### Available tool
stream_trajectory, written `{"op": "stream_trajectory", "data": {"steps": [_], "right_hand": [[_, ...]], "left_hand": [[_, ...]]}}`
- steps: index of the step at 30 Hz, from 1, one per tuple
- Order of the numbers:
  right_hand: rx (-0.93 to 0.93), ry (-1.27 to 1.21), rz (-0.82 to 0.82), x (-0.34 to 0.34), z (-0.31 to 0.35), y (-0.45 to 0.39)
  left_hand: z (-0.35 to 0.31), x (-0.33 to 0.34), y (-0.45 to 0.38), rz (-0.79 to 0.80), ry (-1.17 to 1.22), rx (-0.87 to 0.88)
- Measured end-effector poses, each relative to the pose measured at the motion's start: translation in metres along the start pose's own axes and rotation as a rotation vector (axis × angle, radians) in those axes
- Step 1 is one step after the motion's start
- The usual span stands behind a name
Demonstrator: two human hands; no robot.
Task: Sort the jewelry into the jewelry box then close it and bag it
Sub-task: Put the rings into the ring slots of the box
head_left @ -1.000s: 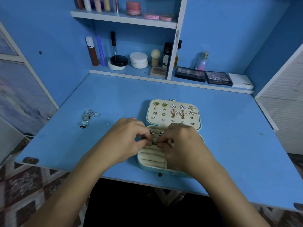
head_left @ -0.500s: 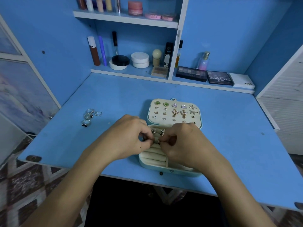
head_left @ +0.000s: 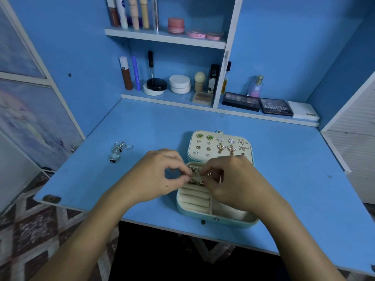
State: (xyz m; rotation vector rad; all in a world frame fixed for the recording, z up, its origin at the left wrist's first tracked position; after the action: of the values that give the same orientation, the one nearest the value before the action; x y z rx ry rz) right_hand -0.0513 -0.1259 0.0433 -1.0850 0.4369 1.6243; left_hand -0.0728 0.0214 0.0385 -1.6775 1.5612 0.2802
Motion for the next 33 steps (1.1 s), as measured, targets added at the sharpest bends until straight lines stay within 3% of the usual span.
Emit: {"op": "stream_trajectory", "data": {"steps": [9,19,33], "right_hand": [[-0.122,-0.084,-0.071,0.004,0.033,-0.038],[-0.320,-0.102,0.010,0.062,0.093,-0.090],[-0.352,0.058,0.240,0.143,0.129,-0.112]], "left_hand": [[0.043,-0.059,0.007,-0.177,-0.124,-0.073],[0.099,-0.111,0.029,-0.355,-0.317,-0.126],[0.134,-0.116,0.047,-0.310,-0.280,-0.209]]}}
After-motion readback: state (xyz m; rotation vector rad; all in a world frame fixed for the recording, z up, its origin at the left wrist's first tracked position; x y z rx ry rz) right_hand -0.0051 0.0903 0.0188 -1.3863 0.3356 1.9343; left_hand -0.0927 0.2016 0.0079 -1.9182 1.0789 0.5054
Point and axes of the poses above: each hand's wrist, its own y-axis away from the middle knuckle, its own x-axis out of the palm, z = x × y, the point moved 9 cm from there along -y, towards the middle knuckle, and after that the axes turned 14 degrees about -z, right-handed, at the moved point
